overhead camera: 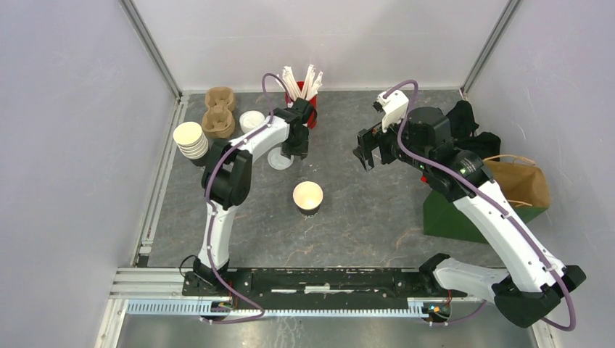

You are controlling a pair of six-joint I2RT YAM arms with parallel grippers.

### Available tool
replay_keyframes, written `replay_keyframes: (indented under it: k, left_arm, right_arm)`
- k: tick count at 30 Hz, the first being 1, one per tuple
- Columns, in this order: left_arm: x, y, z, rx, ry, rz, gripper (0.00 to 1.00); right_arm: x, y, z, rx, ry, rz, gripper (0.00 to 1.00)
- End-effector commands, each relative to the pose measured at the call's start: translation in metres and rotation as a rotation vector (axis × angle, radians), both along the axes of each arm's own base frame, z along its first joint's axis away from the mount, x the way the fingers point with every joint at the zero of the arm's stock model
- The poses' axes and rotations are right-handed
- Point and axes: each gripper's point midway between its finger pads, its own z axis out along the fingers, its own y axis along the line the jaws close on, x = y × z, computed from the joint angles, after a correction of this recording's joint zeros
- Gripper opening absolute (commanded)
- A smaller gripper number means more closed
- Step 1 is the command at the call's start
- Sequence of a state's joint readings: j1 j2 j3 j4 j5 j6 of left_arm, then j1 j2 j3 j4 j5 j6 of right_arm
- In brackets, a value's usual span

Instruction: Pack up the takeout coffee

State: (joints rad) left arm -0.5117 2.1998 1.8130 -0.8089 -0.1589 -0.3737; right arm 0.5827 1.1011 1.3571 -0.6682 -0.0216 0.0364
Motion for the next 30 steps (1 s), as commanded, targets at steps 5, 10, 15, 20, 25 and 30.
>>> replay_keyframes:
  k: [5, 10, 15, 20, 25, 30]
  left_arm:
    - [0.004, 0.009, -0.011, 0.066, 0.002, -0.003, 0.40]
    - [0.005, 0.017, -0.014, 0.115, -0.010, -0.007, 0.32]
    - [0.005, 0.020, -0.021, 0.135, -0.007, -0.019, 0.28]
    - [0.005, 0.020, -0.024, 0.140, -0.002, -0.032, 0.22]
    - [0.008, 0.020, -0.011, 0.134, -0.021, -0.047, 0.11]
    - [0.012, 0.019, 0.040, 0.077, -0.077, -0.035, 0.02]
  right_arm:
    - [0.006, 0.001, 0.002, -0.013, -0.022, -0.005, 0.98]
    - [0.006, 0.000, -0.002, -0.016, -0.018, -0.005, 0.98]
    - [0.005, 0.000, -0.001, -0.016, -0.021, -0.004, 0.98]
    - [0.004, -0.001, -0.001, -0.014, -0.023, -0.004, 0.98]
    - [0.003, 0.000, -0.002, -0.009, -0.022, -0.002, 0.98]
    - [0.002, -0.002, -0.001, -0.009, -0.027, -0.005, 0.98]
